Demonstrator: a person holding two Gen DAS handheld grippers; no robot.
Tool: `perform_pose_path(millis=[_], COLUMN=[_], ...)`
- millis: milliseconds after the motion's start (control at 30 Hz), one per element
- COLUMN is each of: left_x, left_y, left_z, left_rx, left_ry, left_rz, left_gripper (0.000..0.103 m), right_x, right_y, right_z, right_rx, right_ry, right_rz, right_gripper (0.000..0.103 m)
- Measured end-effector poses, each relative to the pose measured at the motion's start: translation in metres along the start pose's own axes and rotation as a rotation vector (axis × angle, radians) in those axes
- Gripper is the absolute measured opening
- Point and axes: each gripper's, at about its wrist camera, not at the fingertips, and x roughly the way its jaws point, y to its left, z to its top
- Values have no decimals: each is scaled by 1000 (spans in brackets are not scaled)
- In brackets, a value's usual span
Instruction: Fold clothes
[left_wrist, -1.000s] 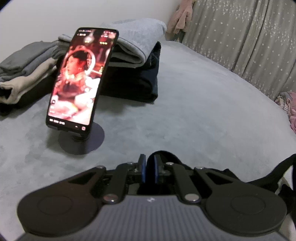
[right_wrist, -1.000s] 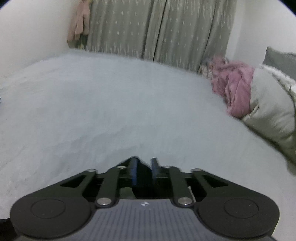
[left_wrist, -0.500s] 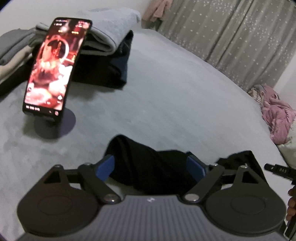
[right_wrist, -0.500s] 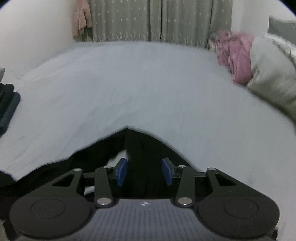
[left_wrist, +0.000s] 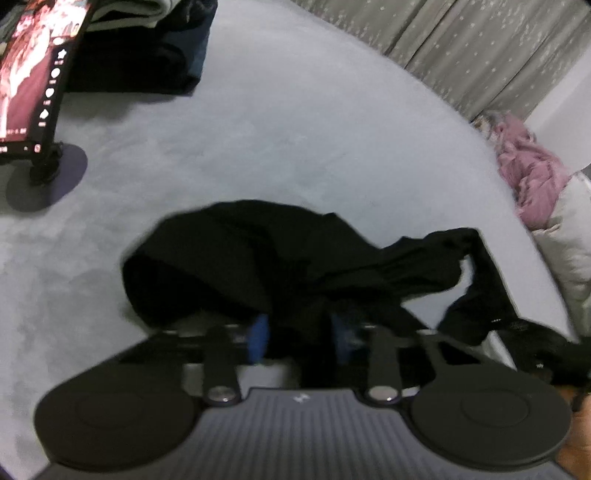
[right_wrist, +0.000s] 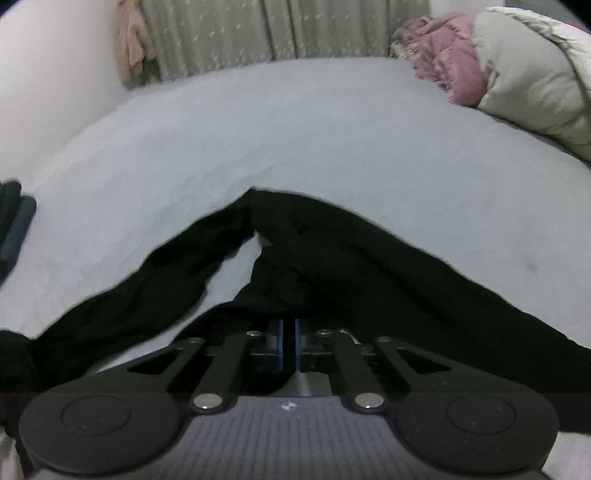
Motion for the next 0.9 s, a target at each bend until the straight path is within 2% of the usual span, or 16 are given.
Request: perform_pose_path(millis=[200,300,567,767,900], left_x=[-25,-35,-55,-71,-84], left_y=[9,16,26,24,18], left_z=[9,13,16,12,8], left_rx=[3,3,-18,-19,52], left_ry=[-79,-111,-133,-120,-107], left_rz=[11,36,44,11,53], left_gripper=[7,7,6,5,5], right_x=[-47,-95,-194,-234,-252], right_y=[-31,-54,-102,-125,-135], right_z=[-2,-9,-51,-81,-95], right_rx=[56,85,144,145,119], right_ry=[-64,-107,-118,-119,-119], right_rz=[-30,-67,-145,-201,-230], right_gripper=[3,3,3,0,0])
